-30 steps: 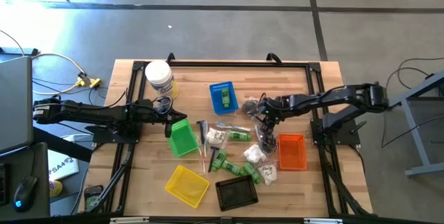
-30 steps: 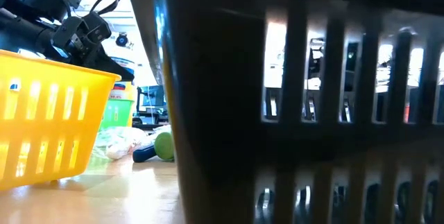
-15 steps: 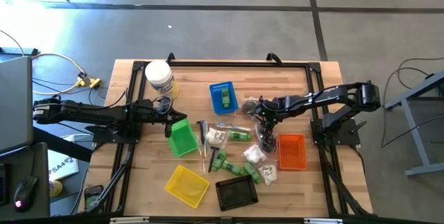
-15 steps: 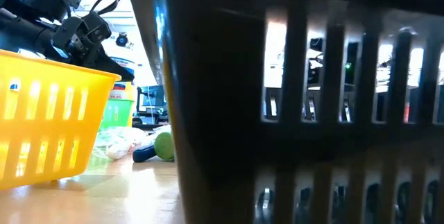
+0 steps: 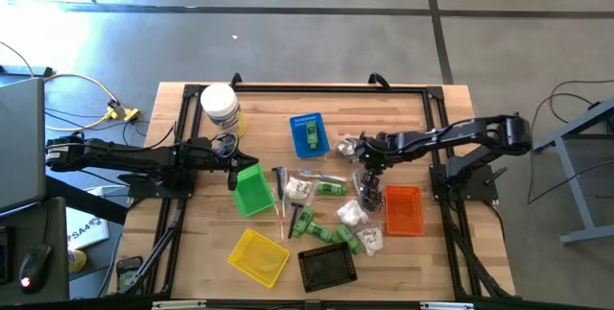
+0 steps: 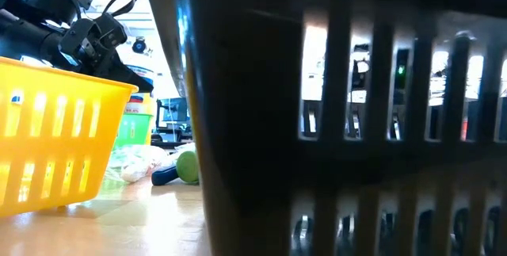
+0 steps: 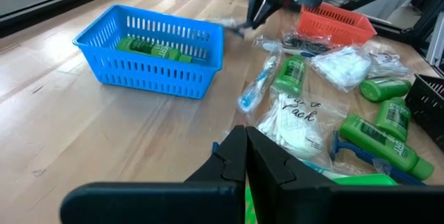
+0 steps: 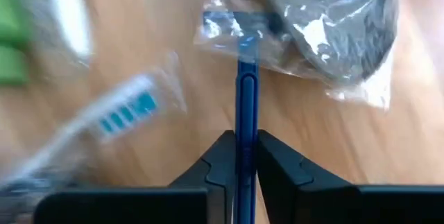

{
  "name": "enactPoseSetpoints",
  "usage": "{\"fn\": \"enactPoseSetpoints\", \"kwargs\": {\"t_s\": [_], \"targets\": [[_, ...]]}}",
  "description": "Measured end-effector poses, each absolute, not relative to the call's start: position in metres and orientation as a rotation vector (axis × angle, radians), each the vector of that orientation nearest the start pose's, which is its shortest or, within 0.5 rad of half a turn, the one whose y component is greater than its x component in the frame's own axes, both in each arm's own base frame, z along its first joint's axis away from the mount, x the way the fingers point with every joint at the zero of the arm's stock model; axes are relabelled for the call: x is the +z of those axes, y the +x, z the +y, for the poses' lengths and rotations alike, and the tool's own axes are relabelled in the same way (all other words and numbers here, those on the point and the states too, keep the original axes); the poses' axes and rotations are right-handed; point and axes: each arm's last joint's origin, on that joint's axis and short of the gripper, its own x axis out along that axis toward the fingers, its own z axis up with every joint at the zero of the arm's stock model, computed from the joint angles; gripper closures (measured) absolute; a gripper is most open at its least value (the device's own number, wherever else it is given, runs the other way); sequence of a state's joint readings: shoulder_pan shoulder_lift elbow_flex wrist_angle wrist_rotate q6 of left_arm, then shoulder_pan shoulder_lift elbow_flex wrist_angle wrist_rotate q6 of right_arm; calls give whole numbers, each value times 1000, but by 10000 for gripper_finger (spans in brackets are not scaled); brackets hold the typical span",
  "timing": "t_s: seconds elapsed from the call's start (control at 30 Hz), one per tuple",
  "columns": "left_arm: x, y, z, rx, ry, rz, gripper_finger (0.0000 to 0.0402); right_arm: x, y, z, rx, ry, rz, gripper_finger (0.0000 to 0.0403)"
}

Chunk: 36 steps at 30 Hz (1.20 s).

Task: Pick & Place Travel size toiletries
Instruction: Put the razor into the green bin

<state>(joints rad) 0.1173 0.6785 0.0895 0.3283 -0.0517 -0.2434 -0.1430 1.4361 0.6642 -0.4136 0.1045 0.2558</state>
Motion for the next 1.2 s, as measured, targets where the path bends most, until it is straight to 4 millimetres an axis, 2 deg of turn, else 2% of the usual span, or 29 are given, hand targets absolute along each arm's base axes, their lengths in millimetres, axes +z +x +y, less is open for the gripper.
{"fn": "enactPoseSetpoints", "kwargs": {"t_s": [0.17, 0.37, 0.5, 0.67, 0.8, 0.9, 1.07, 1.2], "targets": [[158, 144, 18, 200, -258, 236, 401, 178, 226, -28, -288, 258, 1043, 380], [159, 144, 19, 200, -258, 223, 401, 216, 215, -17, -175, 241, 826, 375], [161, 144, 19, 197, -246, 211, 401, 238, 222, -13, -85, 185, 601, 363], [166, 146, 18, 162, -227, 157, 402, 252, 244, -12, 105, 91, 363, 380], [172, 147, 17, 106, -195, 98, 401, 250, 270, -11, 228, 30, 177, 379], [179, 147, 17, 100, -185, 31, 401, 238, 291, -12, 280, 13, 79, 368], [186, 149, 17, 93, -185, -50, 401, 214, 313, -18, 296, 5, -17, 375], [190, 159, 15, 82, -191, -23, 394, 204, 327, -24, 298, 50, -21, 377]]}}
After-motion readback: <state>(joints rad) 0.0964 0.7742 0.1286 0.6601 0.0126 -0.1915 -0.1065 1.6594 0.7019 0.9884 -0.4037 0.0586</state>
